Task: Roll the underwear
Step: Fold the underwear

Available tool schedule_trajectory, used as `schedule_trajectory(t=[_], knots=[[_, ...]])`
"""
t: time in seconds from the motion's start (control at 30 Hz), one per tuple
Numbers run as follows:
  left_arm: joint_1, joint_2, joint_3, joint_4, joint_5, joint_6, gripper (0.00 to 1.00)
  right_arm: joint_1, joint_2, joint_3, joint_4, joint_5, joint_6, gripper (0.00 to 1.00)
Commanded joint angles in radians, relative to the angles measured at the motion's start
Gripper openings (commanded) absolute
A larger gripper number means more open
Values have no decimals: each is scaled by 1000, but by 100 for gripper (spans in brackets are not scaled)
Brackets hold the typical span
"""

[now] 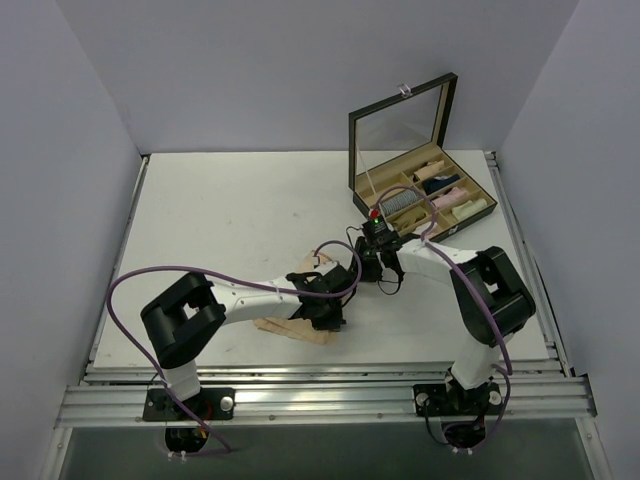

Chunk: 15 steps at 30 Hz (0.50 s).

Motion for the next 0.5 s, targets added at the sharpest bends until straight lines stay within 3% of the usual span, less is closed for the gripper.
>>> schedule_trajectory(t=[0.0, 0.13, 0.27, 0.47], knots=[[-9, 16, -24, -95, -29, 7, 2, 17, -23, 6, -12, 14, 22, 23], [-9, 13, -25, -98, -31, 4, 2, 23, -16, 8, -17, 17, 32, 19], [-9, 10, -27, -101, -33, 2, 2, 26, -14, 28, -55, 51, 27, 0], [-9, 8, -36, -104, -33, -1, 2, 19, 1, 81, -138, 92, -13, 0]])
